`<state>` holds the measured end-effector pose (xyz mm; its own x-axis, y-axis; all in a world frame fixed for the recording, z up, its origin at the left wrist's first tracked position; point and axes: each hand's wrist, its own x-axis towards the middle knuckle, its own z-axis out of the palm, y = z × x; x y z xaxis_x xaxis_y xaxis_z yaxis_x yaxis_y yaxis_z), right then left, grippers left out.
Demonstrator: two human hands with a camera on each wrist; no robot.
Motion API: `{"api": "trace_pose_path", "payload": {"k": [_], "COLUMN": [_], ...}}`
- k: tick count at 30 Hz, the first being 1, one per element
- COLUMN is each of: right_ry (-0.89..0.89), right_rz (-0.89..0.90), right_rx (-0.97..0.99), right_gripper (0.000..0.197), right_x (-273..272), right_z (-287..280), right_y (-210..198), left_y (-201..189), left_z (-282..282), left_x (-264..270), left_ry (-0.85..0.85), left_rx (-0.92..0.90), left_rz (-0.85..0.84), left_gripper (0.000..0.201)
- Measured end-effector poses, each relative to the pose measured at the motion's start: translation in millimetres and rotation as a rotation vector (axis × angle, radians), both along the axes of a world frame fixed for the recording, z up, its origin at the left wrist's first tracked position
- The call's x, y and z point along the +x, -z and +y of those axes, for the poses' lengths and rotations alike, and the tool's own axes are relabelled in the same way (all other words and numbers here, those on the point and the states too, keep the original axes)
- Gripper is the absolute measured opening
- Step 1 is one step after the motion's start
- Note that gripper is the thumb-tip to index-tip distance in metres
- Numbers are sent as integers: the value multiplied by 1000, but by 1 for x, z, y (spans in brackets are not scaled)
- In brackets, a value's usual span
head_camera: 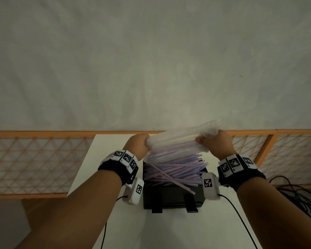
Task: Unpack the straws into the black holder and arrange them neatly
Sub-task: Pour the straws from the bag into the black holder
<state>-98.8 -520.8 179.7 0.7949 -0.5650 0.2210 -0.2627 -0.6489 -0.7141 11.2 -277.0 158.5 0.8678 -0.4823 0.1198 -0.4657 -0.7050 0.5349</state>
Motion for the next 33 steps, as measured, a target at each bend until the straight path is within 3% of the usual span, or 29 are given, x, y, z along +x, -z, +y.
{"api": "trace_pose_path", "payload": {"k": [4,10,15,18,20,22,26,29,33], "right_ry": [40,-52,-40,-34,-56,-71,-138,-138,-107], "right_rz": [31,131,96,89,25,-11,87,86,74], "right_rx": [-32,-172,-127,-211,-190,-85,106,84,41], "right_gripper": [44,17,19,25,25,38,69,42,32], "right_x": [0,-1,2,-2,-6,-6,-2,-2,-3], "right_z": [-2,0,-1,5,8,5,1,3,2], "right_y": [0,-1,-3,-13,-14,-10,-1,3,6], "left_y": [-2,-4,-4,-1,1,3,8,12,14], "left_z": [1,1,3,5,6,7,6,6,8], "left_x": [1,2,2,4,6,7,6,5,6], "left_ry": [-14,43,95,50,-5,-49,-46,-40,-22], "left_rx": [-74,-101,-109,-67,-66,-46,8,0,-13], "left_rz": [-7,31,113,72,63,73,78,96,134], "left_gripper": [15,19,50,56,56,56,34,24,22]}}
